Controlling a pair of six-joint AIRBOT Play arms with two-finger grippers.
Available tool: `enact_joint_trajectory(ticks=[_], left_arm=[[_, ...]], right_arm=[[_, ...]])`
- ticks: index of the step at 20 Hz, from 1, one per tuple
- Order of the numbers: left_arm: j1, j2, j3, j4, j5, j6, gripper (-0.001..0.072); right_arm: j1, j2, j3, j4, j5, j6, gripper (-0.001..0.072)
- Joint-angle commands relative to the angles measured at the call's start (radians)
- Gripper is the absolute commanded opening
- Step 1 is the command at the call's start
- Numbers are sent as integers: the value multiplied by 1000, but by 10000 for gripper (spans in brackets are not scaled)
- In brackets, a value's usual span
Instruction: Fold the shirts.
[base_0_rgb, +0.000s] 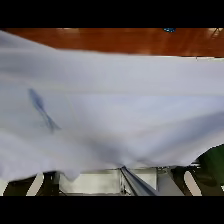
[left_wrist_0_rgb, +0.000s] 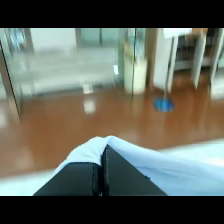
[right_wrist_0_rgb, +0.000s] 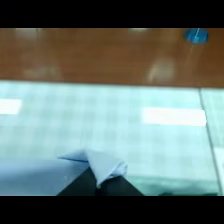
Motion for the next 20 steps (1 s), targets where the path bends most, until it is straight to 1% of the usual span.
enact_joint_trajectory(ticks=[1, 2, 4, 6, 8, 10, 12, 13, 15, 17, 20], left_arm=[[-71, -5, -188, 168, -31, -90, 20], [-70, -17, -272, 168, 6, -108, 20], [-70, -66, -434, 166, 125, -154, 20], [-70, -169, -532, 152, 245, -172, 20], [-71, -320, -543, 117, 340, -171, 20], [-72, -470, -526, 50, 426, -170, 20], [-72, -628, -483, 38, 525, -171, 20], [-71, -711, -441, 38, 545, -171, 20], [-71, -872, -330, 36, 543, -172, 20], [-71, -1007, -220, -24, 542, -184, 21], [-71, -1156, -81, -90, 491, -189, 21]], right_arm=[[0, 6, -230, 86, -42, 2, 20], [0, 6, -327, 119, -104, -9, 20], [0, -29, -491, 172, -216, -29, 20], [0, -114, -601, 222, -331, -81, 20], [0, -258, -626, 261, -416, -131, 20], [0, -418, -624, 372, -514, -211, 20], [0, -587, -597, 457, -601, -261, 20], [0, -678, -561, 475, -626, -266, 20], [0, -848, -454, 481, -640, -267, 21], [0, -991, -329, 481, -640, -253, 20], [0, -1136, -193, 480, -638, -206, 20]])
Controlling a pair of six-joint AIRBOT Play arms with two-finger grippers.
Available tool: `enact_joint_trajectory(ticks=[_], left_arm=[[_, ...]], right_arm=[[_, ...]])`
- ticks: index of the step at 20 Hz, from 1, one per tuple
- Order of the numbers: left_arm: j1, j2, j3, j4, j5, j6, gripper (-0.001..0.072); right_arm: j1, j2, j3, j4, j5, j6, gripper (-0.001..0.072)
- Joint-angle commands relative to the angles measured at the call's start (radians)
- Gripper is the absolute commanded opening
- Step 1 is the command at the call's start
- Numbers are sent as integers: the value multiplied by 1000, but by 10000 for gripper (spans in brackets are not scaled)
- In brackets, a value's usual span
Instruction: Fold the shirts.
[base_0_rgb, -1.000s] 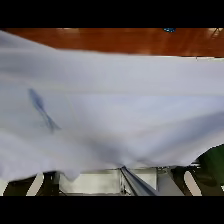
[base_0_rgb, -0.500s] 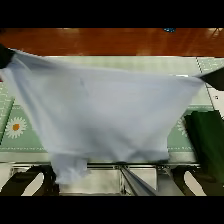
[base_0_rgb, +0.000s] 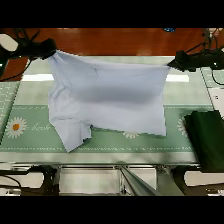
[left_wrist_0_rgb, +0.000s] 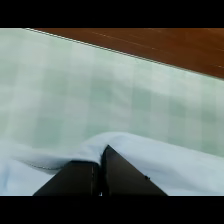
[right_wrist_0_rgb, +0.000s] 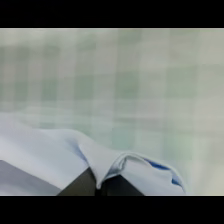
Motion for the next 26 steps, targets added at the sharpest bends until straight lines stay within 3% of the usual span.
enact_joint_trajectory(ticks=[1, 6, 11, 15, 19, 20, 21, 22, 23, 26], left_arm=[[0, -196, 163, -71, -51, -8, 20], [13, -254, 198, -69, -164, -3, 20], [79, -262, 223, -72, -484, 187, 20], [120, -312, 221, -68, -683, 196, 20], [111, -348, 219, -69, -738, 198, 20], [102, -356, 216, -69, -738, 194, 48], [92, -365, 213, -68, -743, 182, 223], [82, -374, 213, -56, -758, 175, 504], [78, -377, 214, -30, -769, 168, 510], [111, -334, 214, 14, -786, 115, 509]], right_arm=[[0, -187, 147, 17, -13, 40, 20], [-3, -223, 165, 16, 29, 42, 21], [-33, -222, 164, -54, 252, 26, 21], [-28, -222, 99, -199, 357, 50, 21], [-18, -221, -10, -213, 329, 53, 21], [-10, -222, -27, -212, 303, 54, 22], [1, -222, -38, -213, 275, 69, 86], [10, -222, -39, -214, 261, 106, 332], [12, -219, -37, -214, 263, 114, 410], [-23, -163, -23, -235, 332, 129, 409]])
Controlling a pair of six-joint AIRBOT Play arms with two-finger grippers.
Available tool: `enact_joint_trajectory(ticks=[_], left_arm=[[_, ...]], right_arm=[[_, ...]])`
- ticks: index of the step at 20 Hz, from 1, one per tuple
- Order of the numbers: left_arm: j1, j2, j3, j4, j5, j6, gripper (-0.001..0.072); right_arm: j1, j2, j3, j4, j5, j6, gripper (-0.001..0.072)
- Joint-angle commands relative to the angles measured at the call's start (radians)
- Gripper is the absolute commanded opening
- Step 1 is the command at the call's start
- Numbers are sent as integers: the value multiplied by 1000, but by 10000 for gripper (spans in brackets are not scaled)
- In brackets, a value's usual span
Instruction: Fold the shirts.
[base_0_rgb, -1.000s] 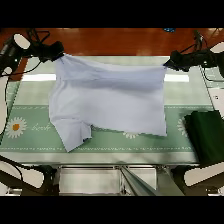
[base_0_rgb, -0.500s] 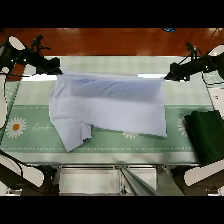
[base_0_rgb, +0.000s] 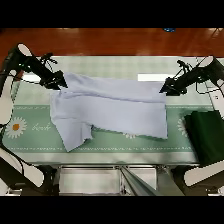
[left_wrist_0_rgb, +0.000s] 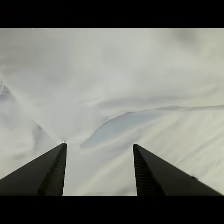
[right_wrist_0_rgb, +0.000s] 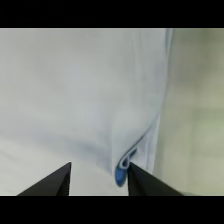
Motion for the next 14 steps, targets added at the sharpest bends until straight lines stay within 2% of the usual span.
enact_joint_trajectory(ticks=[1, 3, 5, 7, 10, 11, 14], left_arm=[[40, 48, 0, 52, -48, -37, 509], [95, 116, -22, 52, -83, -26, 509], [149, 237, -174, 50, -40, -8, 509], [210, 384, -433, 46, 40, 42, 509], [330, 592, -825, -58, 168, 148, 509], [382, 647, -934, -101, 204, 153, 509], [498, 706, -1129, -230, 213, 246, 509]], right_arm=[[-41, 76, -3, -53, 57, 28, 409], [-86, 176, -29, -154, 69, 46, 409], [-132, 312, -179, -193, -11, 54, 409], [-174, 479, -455, -133, -176, 53, 409], [-185, 715, -846, -5, -351, -24, 409], [-186, 777, -940, 16, -386, -22, 409], [-185, 911, -1107, 119, -386, -46, 409]])
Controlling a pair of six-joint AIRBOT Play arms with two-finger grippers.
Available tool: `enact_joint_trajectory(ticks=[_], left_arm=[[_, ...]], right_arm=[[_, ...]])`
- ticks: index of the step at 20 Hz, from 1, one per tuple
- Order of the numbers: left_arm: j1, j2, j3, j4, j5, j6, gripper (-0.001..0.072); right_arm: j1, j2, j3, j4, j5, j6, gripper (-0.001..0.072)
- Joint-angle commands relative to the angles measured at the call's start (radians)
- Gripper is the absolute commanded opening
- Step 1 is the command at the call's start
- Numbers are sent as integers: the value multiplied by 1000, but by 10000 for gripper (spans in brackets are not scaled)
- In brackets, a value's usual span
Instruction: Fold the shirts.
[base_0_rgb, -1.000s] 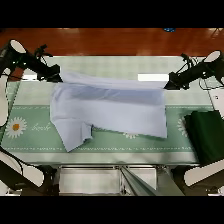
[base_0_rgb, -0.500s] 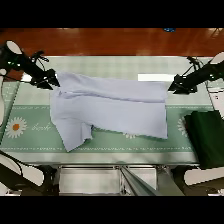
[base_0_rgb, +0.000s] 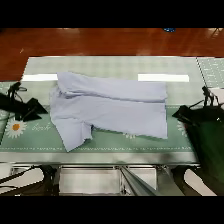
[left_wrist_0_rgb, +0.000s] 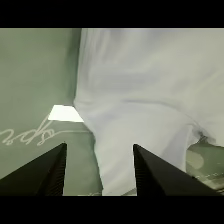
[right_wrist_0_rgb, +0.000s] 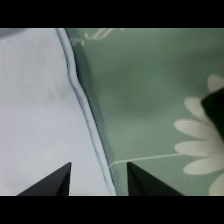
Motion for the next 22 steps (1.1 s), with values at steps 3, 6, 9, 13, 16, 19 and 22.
enact_joint_trajectory(ticks=[3, 6, 9, 13, 16, 19, 22], left_arm=[[117, 90, -282, -146, 91, 96, 509], [58, 80, -296, -182, 178, 95, 509], [-46, 33, -296, -202, 249, 96, 509], [-174, -47, -275, -202, 283, 76, 377], [-179, -45, -234, -211, 246, 70, 20], [-179, -45, -193, -212, 195, 80, 20], [-179, -45, -192, -214, 192, 80, 20]], right_arm=[[-7, 219, -232, 199, -40, -54, 409], [-7, 237, -231, 278, -37, -79, 409], [-7, 237, -231, 327, -27, -90, 409], [-98, 237, -200, 372, 38, -114, 409], [-257, 237, -177, 236, 173, -147, 409], [-310, 237, -221, 24, 320, -61, 409], [-309, 236, -233, 86, 322, -73, 409]])
